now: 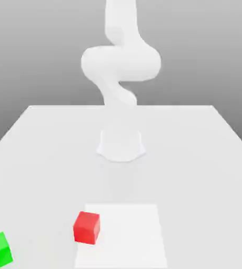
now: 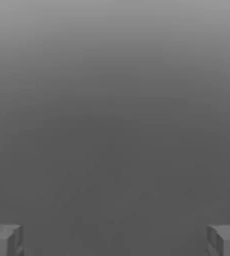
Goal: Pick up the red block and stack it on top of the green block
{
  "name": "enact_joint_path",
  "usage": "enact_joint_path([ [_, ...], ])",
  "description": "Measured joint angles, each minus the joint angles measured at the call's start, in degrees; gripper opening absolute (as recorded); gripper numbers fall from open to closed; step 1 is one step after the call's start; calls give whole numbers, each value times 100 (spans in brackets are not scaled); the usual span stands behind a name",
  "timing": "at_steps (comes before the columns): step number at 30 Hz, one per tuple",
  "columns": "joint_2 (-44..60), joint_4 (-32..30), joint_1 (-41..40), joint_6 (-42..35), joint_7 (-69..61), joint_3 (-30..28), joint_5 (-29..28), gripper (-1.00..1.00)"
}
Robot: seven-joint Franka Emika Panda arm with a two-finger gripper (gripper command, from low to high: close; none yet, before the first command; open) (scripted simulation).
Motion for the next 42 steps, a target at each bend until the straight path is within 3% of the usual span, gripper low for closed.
enact_joint_path([
  [21, 4398, -1805, -495, 2256, -104, -474, 133, 0],
  [27, 5647, -1718, -655, 3254, -311, -266, 412, 0],
  [28, 5758, -1702, -678, 3347, -328, -238, 435, -100],
  [35, 5737, -1705, -680, 3329, -311, -237, 416, -100],
  [42, 4709, -1668, -710, 2265, -320, -439, 159, -100],
])
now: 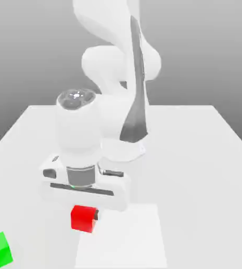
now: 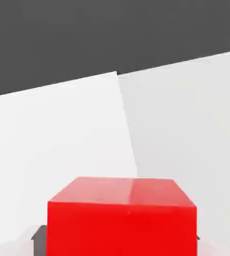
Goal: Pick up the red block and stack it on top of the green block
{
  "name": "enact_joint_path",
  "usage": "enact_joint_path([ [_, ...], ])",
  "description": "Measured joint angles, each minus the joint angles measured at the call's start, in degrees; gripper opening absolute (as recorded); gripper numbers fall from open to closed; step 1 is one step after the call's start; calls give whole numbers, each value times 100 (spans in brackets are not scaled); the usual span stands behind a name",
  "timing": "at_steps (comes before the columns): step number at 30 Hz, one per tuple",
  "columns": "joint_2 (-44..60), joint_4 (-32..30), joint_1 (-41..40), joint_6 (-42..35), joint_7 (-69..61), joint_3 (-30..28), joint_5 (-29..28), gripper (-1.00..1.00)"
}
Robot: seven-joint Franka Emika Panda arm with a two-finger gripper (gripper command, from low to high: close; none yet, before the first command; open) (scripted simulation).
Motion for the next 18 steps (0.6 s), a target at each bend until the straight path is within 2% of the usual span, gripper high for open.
enact_joint_path([
  [10, 819, 1996, -1188, -1206, -2144, -465, 299, -100],
  [14, 1549, 2218, -1398, -711, -2481, -378, 527, -100],
  [15, 1681, 2231, -1423, -594, -2517, -351, 568, 100],
  [18, 1681, 2231, -1423, -594, -2517, -351, 568, 100],
])
